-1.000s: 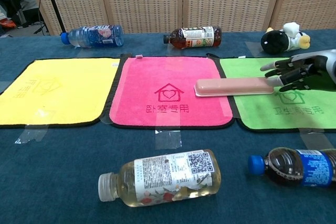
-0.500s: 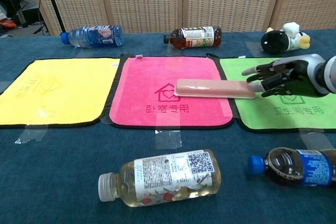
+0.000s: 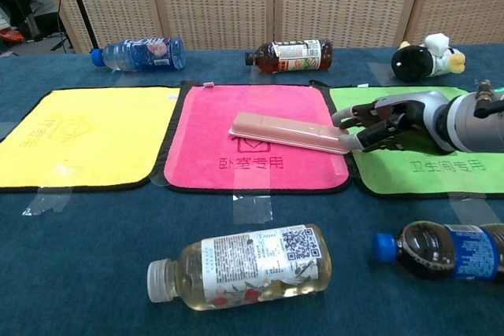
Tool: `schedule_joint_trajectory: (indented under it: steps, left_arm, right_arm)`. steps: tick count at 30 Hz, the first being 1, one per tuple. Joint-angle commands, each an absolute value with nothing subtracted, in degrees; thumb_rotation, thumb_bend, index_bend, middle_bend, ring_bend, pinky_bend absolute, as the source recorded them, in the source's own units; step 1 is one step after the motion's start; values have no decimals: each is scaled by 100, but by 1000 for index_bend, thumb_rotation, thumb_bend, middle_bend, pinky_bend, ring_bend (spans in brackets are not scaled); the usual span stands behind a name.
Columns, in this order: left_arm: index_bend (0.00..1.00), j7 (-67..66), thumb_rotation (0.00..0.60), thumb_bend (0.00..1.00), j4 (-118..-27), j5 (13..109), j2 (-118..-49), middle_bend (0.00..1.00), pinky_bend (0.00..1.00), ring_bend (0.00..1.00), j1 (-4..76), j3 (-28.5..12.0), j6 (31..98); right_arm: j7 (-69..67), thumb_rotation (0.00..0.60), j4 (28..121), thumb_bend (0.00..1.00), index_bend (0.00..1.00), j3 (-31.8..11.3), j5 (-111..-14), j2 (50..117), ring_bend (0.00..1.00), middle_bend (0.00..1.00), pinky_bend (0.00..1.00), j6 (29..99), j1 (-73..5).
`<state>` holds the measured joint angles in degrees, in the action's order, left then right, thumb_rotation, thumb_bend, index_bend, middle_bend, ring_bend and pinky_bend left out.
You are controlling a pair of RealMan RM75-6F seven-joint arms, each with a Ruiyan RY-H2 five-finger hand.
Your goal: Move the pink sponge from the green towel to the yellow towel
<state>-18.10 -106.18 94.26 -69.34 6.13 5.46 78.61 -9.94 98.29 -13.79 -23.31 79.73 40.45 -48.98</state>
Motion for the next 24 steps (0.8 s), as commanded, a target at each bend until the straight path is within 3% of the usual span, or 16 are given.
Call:
schedule_joint_trajectory:
  steps: [1, 24]
  left_arm:
    - [0, -1808, 600, 135, -10619, 9422, -6934, 0, 21, 0, 615, 547, 7857]
    - [0, -1772, 600, 135, -10622, 9392, -6925, 0, 21, 0, 631, 554, 7836]
  right_arm:
    - [-935, 600, 9878, 569, 0, -1402, -2285, 7991, 0, 0, 0, 4098, -4950]
    - [-596, 600, 10202, 569, 0, -1496, -1955, 8363, 0, 0, 0, 4342, -5304]
